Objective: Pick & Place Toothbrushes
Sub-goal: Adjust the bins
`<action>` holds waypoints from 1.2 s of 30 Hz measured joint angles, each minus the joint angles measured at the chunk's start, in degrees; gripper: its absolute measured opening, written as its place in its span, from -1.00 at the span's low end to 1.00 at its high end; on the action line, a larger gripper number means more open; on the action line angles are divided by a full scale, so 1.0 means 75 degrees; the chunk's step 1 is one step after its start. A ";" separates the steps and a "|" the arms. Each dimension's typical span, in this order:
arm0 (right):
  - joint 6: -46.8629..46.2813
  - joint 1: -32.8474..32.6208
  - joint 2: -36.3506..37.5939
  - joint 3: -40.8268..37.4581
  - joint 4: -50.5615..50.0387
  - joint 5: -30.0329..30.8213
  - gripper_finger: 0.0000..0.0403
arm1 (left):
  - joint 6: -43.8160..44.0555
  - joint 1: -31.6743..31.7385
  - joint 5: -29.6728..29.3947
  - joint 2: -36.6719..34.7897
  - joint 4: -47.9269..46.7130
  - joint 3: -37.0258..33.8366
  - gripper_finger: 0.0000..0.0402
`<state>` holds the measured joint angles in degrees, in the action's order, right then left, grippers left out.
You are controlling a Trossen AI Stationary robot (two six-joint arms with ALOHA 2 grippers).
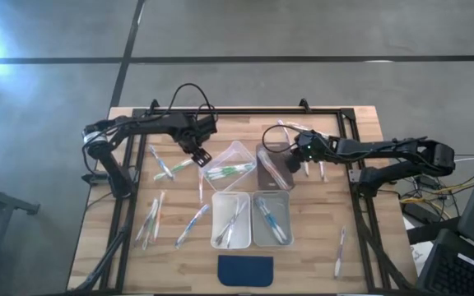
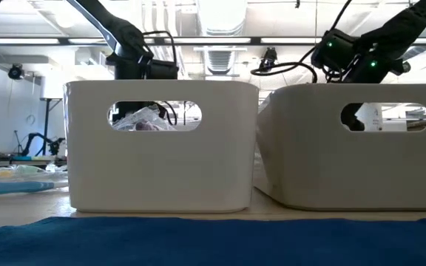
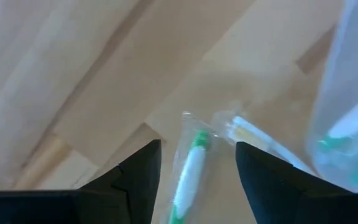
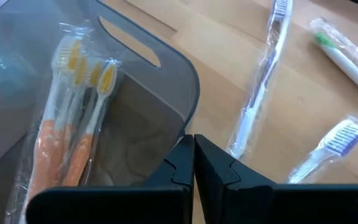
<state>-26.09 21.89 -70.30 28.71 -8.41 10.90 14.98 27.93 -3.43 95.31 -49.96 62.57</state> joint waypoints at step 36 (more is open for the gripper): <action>0.2294 -0.1615 -0.0428 0.2193 -0.0444 -0.1039 -0.96 | 0.0056 -0.0703 0.0921 -0.0169 -0.0801 -0.0003 0.05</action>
<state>-8.88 9.77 -73.51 45.15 -11.74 3.10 15.40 22.65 3.48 94.04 -55.96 62.54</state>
